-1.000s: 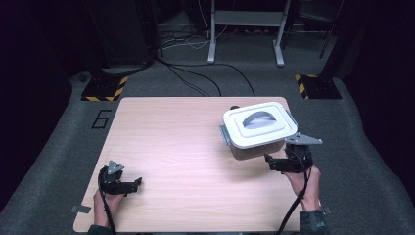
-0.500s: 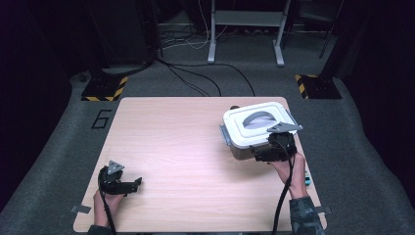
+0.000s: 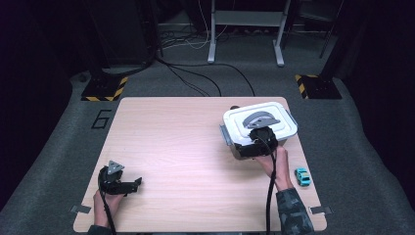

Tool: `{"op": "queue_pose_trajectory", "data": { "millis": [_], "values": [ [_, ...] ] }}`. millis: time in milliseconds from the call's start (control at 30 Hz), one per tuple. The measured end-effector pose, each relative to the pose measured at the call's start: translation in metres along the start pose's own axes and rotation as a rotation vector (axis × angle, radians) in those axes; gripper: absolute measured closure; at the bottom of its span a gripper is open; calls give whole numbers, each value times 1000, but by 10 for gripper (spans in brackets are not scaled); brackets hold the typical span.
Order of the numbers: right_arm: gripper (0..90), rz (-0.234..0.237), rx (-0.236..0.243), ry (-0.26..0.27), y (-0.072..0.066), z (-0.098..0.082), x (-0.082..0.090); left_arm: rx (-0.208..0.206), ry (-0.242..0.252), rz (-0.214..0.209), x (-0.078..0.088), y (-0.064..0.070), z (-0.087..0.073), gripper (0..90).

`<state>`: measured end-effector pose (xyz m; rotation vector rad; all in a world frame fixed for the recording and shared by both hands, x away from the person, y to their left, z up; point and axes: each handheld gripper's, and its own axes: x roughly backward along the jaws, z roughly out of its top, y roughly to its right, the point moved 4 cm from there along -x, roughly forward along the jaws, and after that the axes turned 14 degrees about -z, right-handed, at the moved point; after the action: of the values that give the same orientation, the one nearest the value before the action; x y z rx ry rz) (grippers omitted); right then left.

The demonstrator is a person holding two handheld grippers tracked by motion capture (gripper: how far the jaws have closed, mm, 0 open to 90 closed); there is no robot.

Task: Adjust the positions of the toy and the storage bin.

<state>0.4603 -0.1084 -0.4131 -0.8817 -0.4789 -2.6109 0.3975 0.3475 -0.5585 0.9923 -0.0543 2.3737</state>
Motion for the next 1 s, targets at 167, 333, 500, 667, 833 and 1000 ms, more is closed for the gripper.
{"op": "queue_pose_trajectory", "data": {
  "millis": [167, 333, 500, 667, 833, 1000],
  "values": [
    [316, 1, 27, -2, -6, 3, -7, 0, 0, 0, 0, 0, 0, 28],
    [406, 11, 29, -26, -10, 4, -12, 0, 5, 2, 0, 0, 0, 28],
    [477, 5, 42, -21, -14, 5, -15, 0, 2, 0, 0, 0, 0, 28],
    [540, 3, 48, -14, -17, 6, -15, 0, -1, 0, 0, 0, 0, 28],
    [595, -5, 50, -12, -22, 8, -16, 0, -1, 0, 0, 0, 0, 28],
    [626, -26, 39, -11, -24, 9, -16, -1, 1, 0, 0, 0, 0, 28]
  ]
}}
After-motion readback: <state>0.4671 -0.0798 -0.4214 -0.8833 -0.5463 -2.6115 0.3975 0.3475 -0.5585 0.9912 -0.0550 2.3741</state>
